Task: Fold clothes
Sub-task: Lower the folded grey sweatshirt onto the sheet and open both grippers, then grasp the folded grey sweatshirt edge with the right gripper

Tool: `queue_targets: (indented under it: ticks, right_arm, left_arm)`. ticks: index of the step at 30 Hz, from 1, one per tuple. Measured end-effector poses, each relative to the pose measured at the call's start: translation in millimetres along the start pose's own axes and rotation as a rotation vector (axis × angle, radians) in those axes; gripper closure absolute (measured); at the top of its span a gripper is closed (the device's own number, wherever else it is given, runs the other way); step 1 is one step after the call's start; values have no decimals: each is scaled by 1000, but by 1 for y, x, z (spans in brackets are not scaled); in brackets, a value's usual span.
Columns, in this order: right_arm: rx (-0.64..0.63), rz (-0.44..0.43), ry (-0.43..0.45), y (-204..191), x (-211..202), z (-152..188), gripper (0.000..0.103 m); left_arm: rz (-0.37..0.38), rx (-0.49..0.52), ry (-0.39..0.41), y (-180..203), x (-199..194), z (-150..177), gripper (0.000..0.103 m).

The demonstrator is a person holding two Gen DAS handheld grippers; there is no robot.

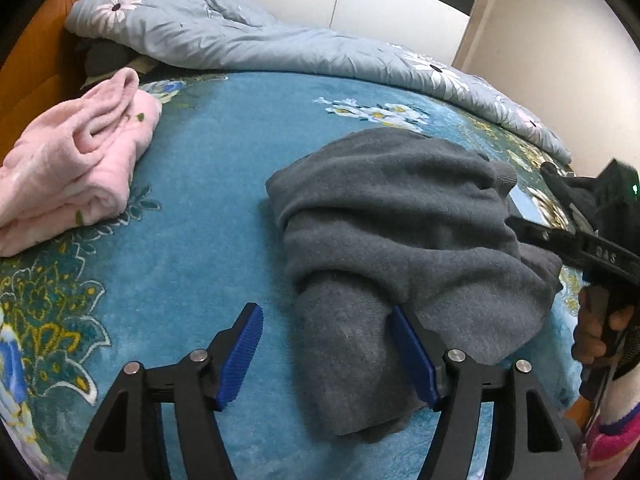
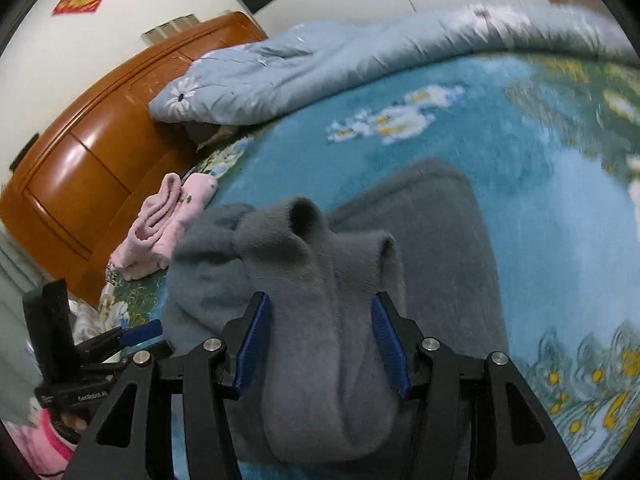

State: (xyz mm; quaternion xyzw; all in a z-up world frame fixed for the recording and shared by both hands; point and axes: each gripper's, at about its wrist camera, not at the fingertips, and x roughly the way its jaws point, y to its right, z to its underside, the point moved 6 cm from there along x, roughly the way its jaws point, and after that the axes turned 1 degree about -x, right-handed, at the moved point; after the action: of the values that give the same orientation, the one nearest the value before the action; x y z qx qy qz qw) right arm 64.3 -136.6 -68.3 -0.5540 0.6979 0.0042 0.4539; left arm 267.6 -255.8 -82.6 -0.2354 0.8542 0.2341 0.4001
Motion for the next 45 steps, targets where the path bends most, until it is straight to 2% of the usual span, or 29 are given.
queue_targets:
  ticks: [3, 7, 11, 15, 22, 27, 34, 35, 37, 39, 41, 44, 45]
  right_arm:
    - [31, -45, -22, 2, -3, 9, 47]
    - [-9, -68, -20, -9, -14, 19, 46]
    - [-17, -58, 45, -12, -32, 18, 46]
    - [-61, -100, 55, -23, -38, 15, 44]
    - [-14, -82, 14, -10, -27, 27, 44]
    - [-63, -184, 33, -23, -44, 30, 44]
    - [10, -227, 64, -19, -47, 20, 43]
    - [21, -233, 68, -19, -48, 19, 46]
    - [42, -245, 77, -17, -49, 16, 58]
    - [63, -257, 86, -16, -50, 13, 86]
    - [84, -269, 95, -15, -51, 10, 93]
    - [112, -287, 116, -13, -55, 6, 95]
    - [109, -284, 150, -11, -64, 4, 96]
  left_arm:
    - [1, -1, -4, 0, 3, -2, 32]
    - [1, -4, -12, -2, 4, -4, 30]
    - [-3, -4, -11, -2, 3, -4, 30]
    - [-13, -4, -17, -1, 5, -5, 30]
    - [-24, 1, -20, -1, 3, -4, 30]
    - [-32, 2, -25, 1, 6, -5, 30]
    - [-39, -2, -27, 2, 3, -5, 30]
    - [-41, -1, -27, 2, 3, -4, 30]
    - [-44, 1, -25, 2, 1, -5, 30]
    - [-41, -5, -23, 1, 0, -6, 30]
    - [-25, -14, -15, 1, -2, -9, 30]
    - [9, -32, 9, 3, -8, -15, 30]
    - [20, -37, 18, 4, -10, -17, 30]
